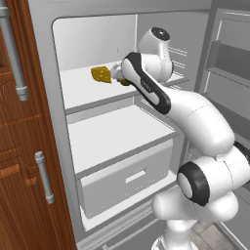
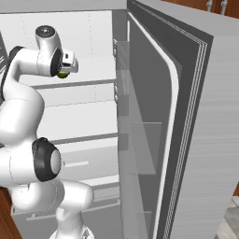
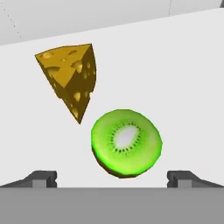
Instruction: Pick up the pear and kiwi from the fridge and place one fruit on each plate on the dining counter.
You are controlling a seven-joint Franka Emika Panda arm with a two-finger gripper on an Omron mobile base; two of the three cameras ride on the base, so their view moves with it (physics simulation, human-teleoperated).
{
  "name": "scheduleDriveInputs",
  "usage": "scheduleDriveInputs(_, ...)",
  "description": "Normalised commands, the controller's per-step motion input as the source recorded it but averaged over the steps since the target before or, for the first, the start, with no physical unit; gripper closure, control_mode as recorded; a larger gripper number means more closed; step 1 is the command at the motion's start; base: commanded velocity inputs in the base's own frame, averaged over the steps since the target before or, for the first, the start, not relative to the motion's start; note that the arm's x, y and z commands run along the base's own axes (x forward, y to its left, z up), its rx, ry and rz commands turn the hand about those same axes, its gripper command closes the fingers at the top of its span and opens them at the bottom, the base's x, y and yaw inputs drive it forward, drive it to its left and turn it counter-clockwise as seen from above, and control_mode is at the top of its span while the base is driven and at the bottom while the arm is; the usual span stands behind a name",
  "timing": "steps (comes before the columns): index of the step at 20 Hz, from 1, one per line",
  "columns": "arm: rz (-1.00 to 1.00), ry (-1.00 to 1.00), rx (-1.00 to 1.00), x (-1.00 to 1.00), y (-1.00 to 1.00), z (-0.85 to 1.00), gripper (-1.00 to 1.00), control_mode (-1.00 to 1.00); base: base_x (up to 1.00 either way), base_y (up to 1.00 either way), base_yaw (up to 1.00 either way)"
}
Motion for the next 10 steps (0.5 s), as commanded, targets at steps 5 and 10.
scheduleDriveInputs(5, 0.0, 0.0, 0.0, 0.45, 0.0, 0.0, -1.0, -1.0, 0.0, 0.0, 0.0)
scheduleDriveInputs(10, 0.0, 0.03, 0.0, 0.19, 0.0, 0.0, -1.0, -1.0, 0.0, 0.0, 0.0)
